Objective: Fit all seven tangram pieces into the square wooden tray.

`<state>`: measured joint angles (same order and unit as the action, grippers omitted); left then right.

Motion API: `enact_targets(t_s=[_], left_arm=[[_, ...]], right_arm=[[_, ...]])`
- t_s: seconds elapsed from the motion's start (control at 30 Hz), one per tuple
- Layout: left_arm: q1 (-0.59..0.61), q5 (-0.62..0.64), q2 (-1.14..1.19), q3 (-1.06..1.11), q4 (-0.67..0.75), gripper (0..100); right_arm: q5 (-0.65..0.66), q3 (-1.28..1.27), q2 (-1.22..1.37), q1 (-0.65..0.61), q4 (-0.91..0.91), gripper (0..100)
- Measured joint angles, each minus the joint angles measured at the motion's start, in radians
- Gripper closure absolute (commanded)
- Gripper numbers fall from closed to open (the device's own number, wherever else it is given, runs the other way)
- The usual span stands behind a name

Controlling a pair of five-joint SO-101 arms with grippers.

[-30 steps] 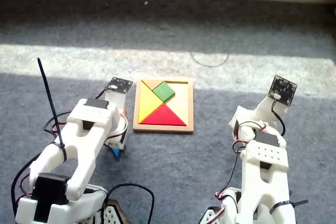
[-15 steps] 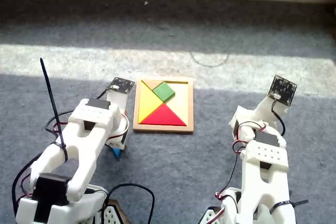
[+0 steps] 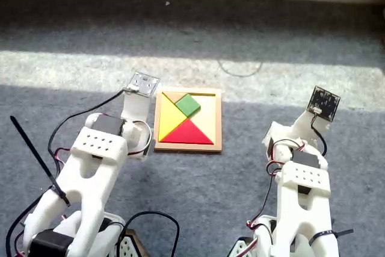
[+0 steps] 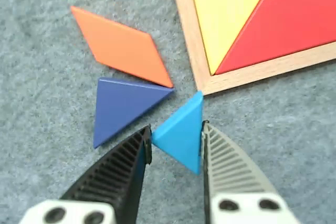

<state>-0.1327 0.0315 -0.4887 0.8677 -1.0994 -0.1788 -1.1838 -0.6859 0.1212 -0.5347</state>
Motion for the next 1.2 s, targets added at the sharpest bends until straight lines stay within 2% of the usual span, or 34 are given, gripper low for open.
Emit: enact_targets(t_s=[0.2,0.43,0.6,0.73,1.2], left_arm=[[-0.098,0.015,0.087,-0.152,-0.006,90],[-0.186,0.13,0.37,-0.408,-0.006,90],[-0.235,0.258,0.578,-0.569,-0.006,90],[-0.278,0.295,0.701,-0.681,-0.006,90],[-0.295,0.422,0.965,-0.922,-0.002,90]], right_arm=[[0.0,0.0,0.0,0.008,0.0,98.8],[0.0,-0.002,0.0,0.015,0.023,98.8],[0.0,-0.003,0.0,0.015,0.074,98.8],[0.0,-0.003,0.0,0.02,0.08,98.8],[0.0,-0.003,0.0,0.034,0.08,98.8]])
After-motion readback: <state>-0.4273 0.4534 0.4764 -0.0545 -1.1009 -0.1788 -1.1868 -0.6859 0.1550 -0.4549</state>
